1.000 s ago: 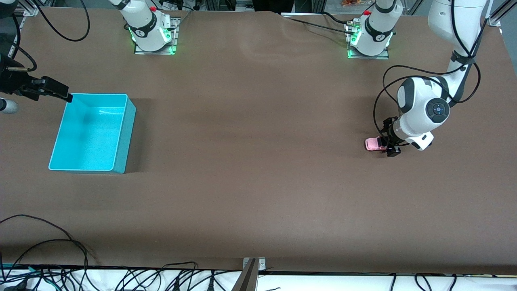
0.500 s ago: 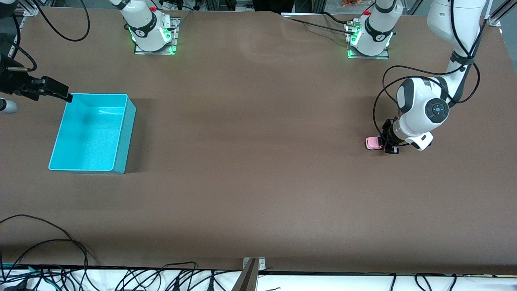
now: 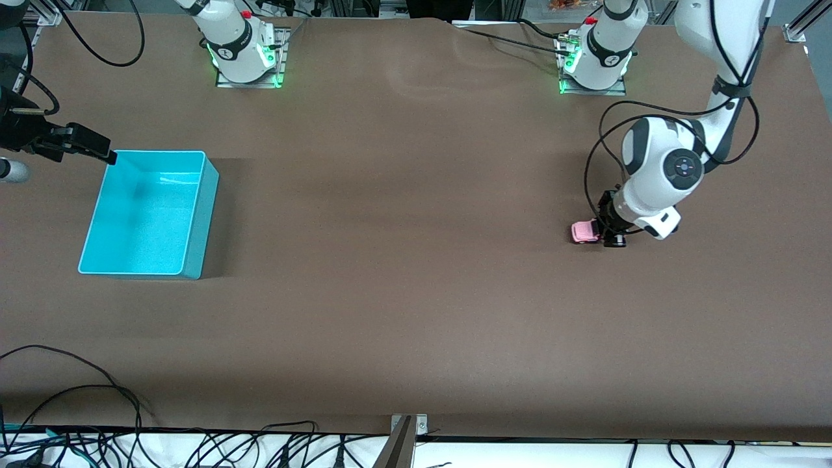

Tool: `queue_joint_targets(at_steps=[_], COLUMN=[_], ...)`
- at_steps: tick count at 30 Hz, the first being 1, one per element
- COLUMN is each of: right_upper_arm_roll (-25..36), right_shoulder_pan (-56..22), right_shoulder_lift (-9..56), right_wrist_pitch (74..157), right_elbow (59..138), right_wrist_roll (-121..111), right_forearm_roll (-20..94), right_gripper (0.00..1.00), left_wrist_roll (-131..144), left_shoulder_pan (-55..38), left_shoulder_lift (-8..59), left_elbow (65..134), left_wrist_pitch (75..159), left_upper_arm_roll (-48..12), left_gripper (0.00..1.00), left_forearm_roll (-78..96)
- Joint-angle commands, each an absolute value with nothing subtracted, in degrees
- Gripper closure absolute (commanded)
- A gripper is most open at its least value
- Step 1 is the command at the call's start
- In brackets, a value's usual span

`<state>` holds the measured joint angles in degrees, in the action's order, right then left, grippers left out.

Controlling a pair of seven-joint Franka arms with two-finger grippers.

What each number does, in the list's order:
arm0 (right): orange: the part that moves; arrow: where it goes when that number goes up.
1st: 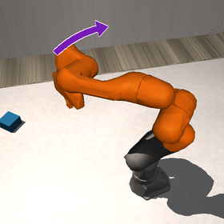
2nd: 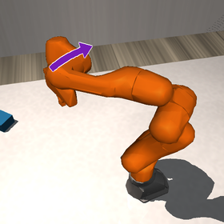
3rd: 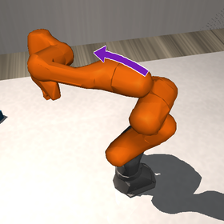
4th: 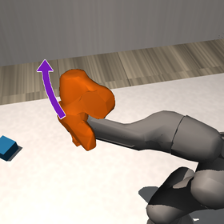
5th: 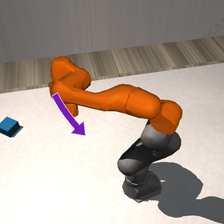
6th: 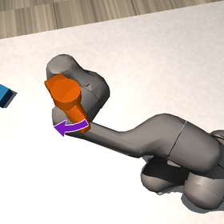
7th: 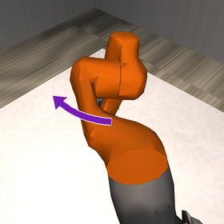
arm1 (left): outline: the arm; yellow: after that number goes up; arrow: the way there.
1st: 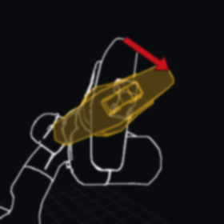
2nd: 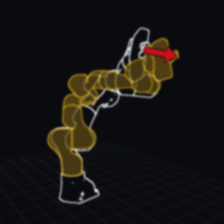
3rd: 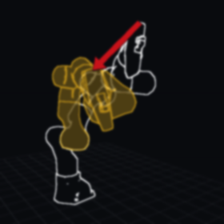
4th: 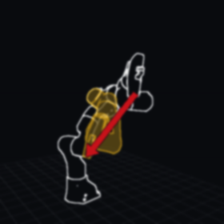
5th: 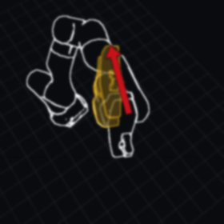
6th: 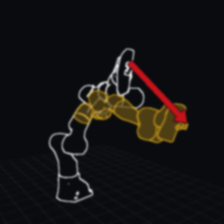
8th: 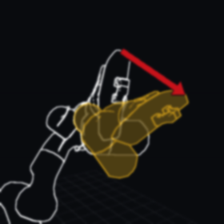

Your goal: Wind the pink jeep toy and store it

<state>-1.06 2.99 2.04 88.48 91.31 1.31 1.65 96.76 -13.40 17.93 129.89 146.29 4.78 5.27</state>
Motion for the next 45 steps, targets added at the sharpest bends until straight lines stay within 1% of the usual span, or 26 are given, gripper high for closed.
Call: queue_joint_targets(at_steps=[1, 8, 13, 20, 30, 45], right_upper_arm_roll=[-0.97, -1.05, -1.05, -1.05, -1.32, -1.32], right_shoulder_pan=[2.99, 2.90, 2.99, 2.90, 2.72, 2.72], right_shoulder_lift=[2.37, 2.37, 2.37, 2.37, 2.55, 2.64], right_wrist_pitch=[87.80, 87.80, 87.80, 87.72, 88.15, 88.33], right_elbow=[89.91, 89.91, 89.91, 90.09, 89.91, 90.09], right_wrist_roll=[1.50, 1.50, 1.49, 1.49, 1.58, 1.58], right_forearm_roll=[1.58, 1.58, 1.58, 1.49, 1.49, 1.49], right_gripper=[0.00, 0.00, 0.00, 0.00, 0.00, 0.00], left_wrist_roll=[99.31, 100.90, 101.60, 100.99, 99.50, 89.57], left_shoulder_pan=[-16.43, -19.07, -19.16, -19.16, -16.97, -8.44], left_shoulder_lift=[17.40, 19.42, 21.27, 22.50, 23.29, 23.20], left_elbow=[130.17, 130.17, 130.17, 130.17, 130.17, 130.17], left_wrist_pitch=[145.72, 146.51, 149.06, 149.24, 149.24, 149.24], left_upper_arm_roll=[5.10, 5.10, 5.10, 5.10, 5.27, 5.36], left_gripper=[0.87, 0.87, 0.87, 0.87, 0.88, 0.88], left_forearm_roll=[6.24, 6.24, 6.24, 5.54, 2.99, 2.29])
